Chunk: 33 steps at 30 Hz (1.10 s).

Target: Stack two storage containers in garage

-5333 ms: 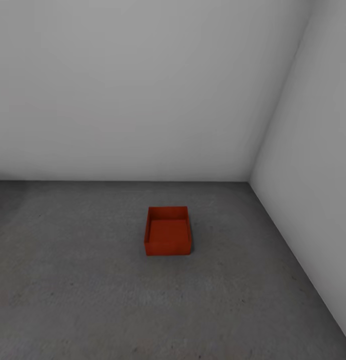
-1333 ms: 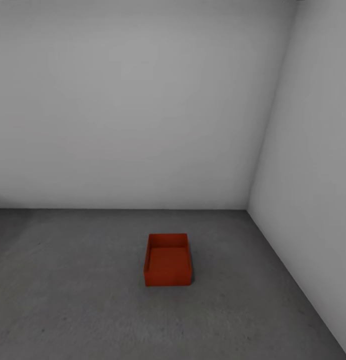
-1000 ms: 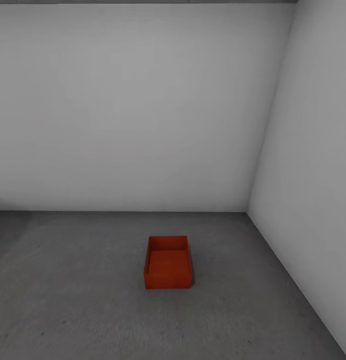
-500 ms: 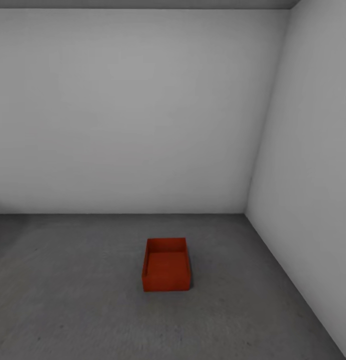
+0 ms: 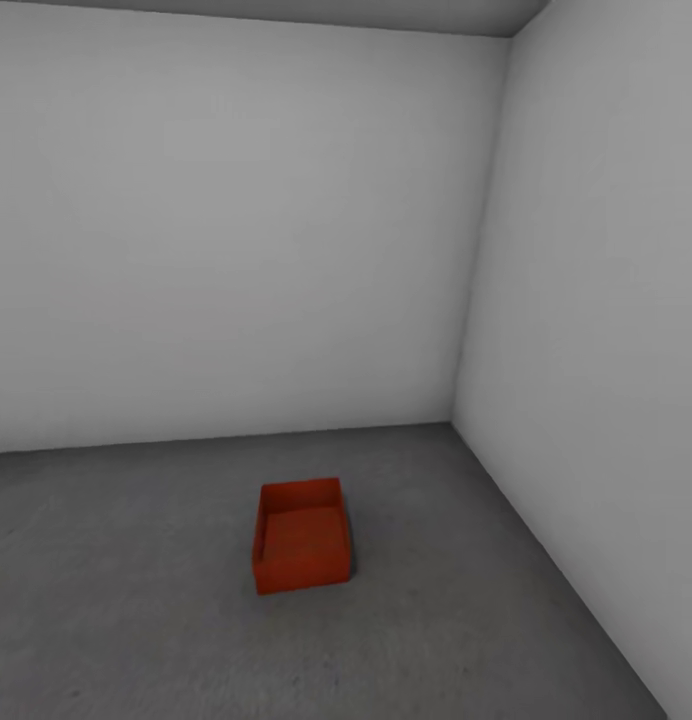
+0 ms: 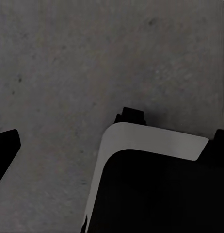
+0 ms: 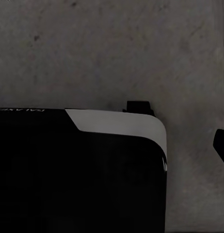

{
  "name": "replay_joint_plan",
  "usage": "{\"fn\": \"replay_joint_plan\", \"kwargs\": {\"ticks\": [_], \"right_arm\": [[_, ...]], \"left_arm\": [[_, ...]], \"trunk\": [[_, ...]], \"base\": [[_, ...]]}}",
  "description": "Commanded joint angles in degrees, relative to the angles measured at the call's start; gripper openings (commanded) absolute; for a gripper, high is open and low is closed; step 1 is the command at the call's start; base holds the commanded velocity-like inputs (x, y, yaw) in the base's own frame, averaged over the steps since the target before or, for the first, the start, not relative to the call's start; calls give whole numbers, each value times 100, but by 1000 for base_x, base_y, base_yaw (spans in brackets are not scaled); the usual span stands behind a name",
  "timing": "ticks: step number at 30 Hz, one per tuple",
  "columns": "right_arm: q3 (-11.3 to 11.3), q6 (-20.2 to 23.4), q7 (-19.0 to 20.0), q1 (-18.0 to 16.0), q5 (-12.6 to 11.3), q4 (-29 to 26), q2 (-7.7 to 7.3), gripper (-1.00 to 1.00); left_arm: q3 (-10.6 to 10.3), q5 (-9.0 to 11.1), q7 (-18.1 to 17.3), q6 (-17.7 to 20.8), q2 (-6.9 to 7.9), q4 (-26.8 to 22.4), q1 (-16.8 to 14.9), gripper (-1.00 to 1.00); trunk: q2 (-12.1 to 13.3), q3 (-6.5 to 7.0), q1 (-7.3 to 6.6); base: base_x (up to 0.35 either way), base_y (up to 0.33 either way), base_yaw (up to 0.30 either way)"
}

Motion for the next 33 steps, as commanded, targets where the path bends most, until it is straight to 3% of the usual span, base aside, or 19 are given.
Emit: {"fn": "replay_joint_plan", "kwargs": {"ticks": [1,27,33], "right_arm": [[46,-30,20,-8,-61,21,1,100],[43,-42,35,4,-72,25,6,100],[43,-30,7,6,-308,25,10,100]], "left_arm": [[-40,48,12,-17,-2,0,-4,100],[-33,59,12,-21,-10,2,-1,100],[-42,55,12,-21,-5,1,-1,100]], "trunk": [[-4,-6,0],[-4,-5,0],[-4,-5,0]], "base": [[0,0,-287],[0,0,-298],[0,0,-300]]}}
